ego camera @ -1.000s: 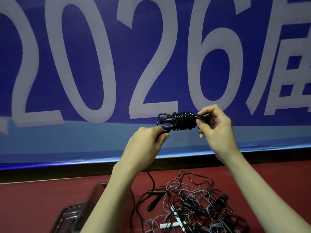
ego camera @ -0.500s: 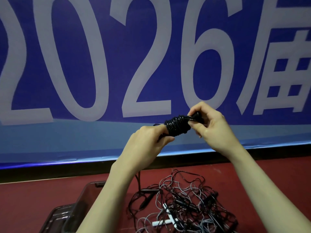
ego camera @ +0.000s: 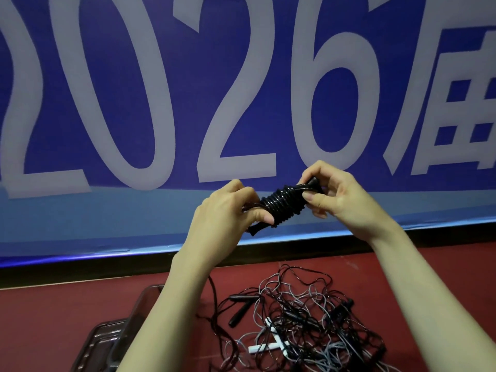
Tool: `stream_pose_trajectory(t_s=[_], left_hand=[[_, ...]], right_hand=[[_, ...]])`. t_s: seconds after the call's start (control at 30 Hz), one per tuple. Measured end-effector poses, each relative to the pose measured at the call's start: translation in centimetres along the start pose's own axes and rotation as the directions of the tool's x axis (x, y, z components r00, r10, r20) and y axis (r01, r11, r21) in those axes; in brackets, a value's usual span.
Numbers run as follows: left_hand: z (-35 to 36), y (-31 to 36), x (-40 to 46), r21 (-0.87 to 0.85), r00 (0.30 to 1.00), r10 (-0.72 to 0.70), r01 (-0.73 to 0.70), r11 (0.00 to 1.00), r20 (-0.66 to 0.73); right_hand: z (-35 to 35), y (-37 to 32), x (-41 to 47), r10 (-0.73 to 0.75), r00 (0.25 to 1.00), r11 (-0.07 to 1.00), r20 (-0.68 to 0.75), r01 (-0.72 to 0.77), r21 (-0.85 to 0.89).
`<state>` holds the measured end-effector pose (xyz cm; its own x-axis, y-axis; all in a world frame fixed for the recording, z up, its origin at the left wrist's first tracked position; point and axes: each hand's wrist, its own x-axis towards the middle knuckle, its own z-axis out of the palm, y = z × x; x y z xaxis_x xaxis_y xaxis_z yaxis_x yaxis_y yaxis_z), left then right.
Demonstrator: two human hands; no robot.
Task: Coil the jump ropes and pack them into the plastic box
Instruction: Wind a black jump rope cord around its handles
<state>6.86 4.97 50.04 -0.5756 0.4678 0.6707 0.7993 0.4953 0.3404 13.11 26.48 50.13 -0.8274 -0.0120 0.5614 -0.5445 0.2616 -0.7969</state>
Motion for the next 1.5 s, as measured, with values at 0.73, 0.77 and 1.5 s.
stream_pose_trajectory(t_s=[0.73, 0.77, 1.5], left_hand=[[1.7, -0.3, 0.2, -0.924, 0.87, -0.321, 0.379, -0.049, 0.374], [2.0, -0.2, 0.4, -0.935, 0.873, -0.346, 0.353, -0.035, 0.342], [3.5, -1.5, 0.5, -0.942, 0.918, -0.365, 0.25, 0.226, 0.156]], right_hand=[[3.3, 1.7, 0.6, 0.088, 0.996, 0.819, 0.028, -0.088, 0.567], [3.4, 1.8, 0.7, 0.113, 0.994, 0.807, 0.01, -0.098, 0.583], [5.8, 2.8, 1.9, 0.29, 0.863, 0.83, -0.414, -0.012, 0.557]])
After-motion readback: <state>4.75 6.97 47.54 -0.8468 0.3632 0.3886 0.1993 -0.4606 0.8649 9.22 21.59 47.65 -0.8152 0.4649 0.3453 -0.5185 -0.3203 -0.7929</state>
